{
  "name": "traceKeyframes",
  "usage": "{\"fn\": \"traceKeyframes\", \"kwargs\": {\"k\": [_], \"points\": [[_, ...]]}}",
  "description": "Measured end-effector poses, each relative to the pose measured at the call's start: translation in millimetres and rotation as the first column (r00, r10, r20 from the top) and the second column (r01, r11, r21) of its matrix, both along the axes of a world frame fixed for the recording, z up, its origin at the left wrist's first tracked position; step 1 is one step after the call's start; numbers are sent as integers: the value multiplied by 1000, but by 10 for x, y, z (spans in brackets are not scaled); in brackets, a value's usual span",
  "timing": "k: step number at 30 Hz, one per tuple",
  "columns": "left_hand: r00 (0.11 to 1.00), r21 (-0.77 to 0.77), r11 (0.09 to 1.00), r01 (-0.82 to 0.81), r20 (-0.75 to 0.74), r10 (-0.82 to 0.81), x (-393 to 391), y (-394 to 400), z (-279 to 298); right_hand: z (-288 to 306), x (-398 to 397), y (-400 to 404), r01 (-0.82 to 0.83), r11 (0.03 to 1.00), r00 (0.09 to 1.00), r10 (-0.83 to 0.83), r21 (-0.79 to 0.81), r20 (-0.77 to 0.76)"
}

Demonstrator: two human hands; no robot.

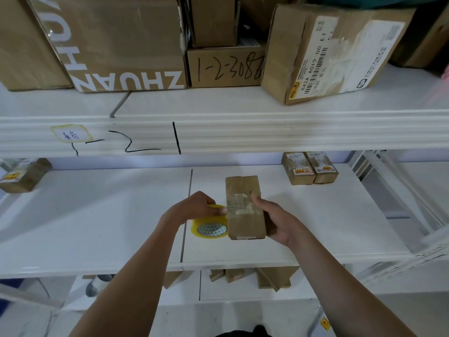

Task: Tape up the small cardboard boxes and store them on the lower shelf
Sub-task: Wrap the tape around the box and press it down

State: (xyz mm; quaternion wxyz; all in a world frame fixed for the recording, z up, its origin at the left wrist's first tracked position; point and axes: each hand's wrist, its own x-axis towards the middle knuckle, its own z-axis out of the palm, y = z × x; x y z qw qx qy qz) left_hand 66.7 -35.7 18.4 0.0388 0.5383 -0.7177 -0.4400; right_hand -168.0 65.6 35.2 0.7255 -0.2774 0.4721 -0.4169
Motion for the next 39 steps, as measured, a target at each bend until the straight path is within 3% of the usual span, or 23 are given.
{"fn": "traceKeyframes", "kwargs": {"k": [3, 8, 11, 15, 18, 23, 26, 28, 36, 39], "points": [[999, -3, 999, 36, 10, -36, -5, 19, 42, -25, -7, 16, -9, 999, 1000, 9, 39, 1], [997, -24, 999, 48, 53, -47, -12, 61, 19, -54, 10, -36, 96, 995, 963, -91, 9, -255], [996, -39, 998, 42, 83, -38, -66, 91, -3, -70, 68, -85, 194, 980, 831, -192, -51, -522], [991, -143, 990, 15, 133, 4, -192, 112, -37, -80, 230, -132, 41, 999, 639, -14, 17, -769], [987, -188, 982, 16, 159, 14, -265, 103, -62, -157, 292, -155, 42, 999, 512, -15, 7, -859], [983, -162, 986, 47, 180, -17, -227, 87, -53, -208, 224, -185, 118, 993, 583, -79, -12, -808], [999, 13, 999, 37, 37, -37, -78, 40, -9, -218, 122, -159, 167, 986, 550, -117, -28, -827], [997, 45, 996, 73, -2, -73, 4, 21, 29, -219, 79, -138, 148, 989, 569, -98, -15, -817], [990, 46, 990, 135, 42, -137, 80, -60, 53, -183, 54, -117, 85, 996, 674, -34, 32, -738], [981, -18, 994, 108, 165, -103, 105, -88, 0, -128, 21, -124, 87, 996, 691, -39, 29, -722]]}}
